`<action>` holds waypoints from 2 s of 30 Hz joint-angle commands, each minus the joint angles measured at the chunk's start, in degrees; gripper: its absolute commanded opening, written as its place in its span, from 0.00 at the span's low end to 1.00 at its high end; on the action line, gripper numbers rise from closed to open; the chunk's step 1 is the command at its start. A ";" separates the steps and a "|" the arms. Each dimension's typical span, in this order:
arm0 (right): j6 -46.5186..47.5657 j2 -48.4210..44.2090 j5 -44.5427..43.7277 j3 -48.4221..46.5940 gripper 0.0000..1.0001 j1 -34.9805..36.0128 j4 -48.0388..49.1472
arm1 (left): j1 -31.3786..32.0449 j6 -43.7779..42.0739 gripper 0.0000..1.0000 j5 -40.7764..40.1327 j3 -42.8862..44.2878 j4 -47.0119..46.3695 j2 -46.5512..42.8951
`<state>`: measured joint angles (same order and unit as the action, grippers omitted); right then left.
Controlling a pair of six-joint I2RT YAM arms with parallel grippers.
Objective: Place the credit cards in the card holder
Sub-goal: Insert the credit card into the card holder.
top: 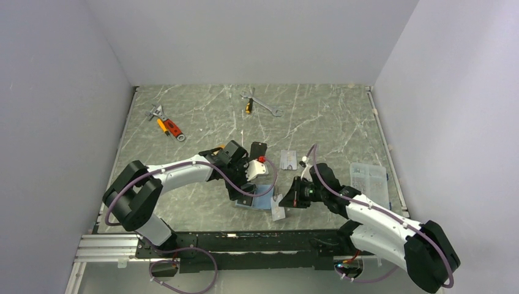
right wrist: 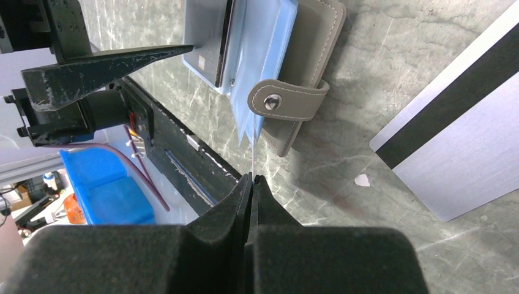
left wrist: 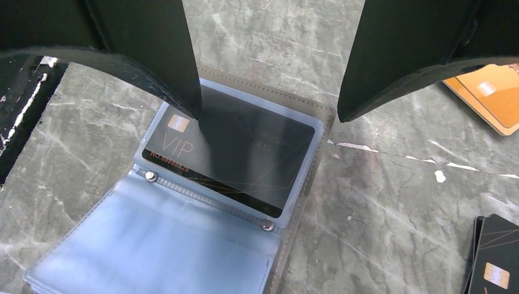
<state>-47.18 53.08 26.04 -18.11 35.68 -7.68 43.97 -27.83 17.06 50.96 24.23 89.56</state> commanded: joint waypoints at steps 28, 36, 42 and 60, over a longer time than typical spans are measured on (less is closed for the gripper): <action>-2.99 17.64 0.41 -8.09 0.00 6.04 18.36 | -7.32 -7.68 0.87 10.35 2.37 4.35 -7.42; -1.85 25.71 -0.64 -12.85 0.00 6.12 19.85 | -10.24 -18.35 0.90 15.56 2.59 7.64 -9.67; -0.73 30.68 -0.89 -16.34 0.00 6.13 17.65 | -8.87 -22.42 0.92 16.45 5.63 9.19 -6.89; -6.05 26.33 -6.93 -10.20 0.00 6.15 21.90 | 1.60 -25.68 0.84 5.50 -1.23 1.50 -1.45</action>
<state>-50.54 84.14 23.35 -31.11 41.69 10.48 44.84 -51.46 25.61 49.87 28.38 88.05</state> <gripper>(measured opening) 0.009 0.851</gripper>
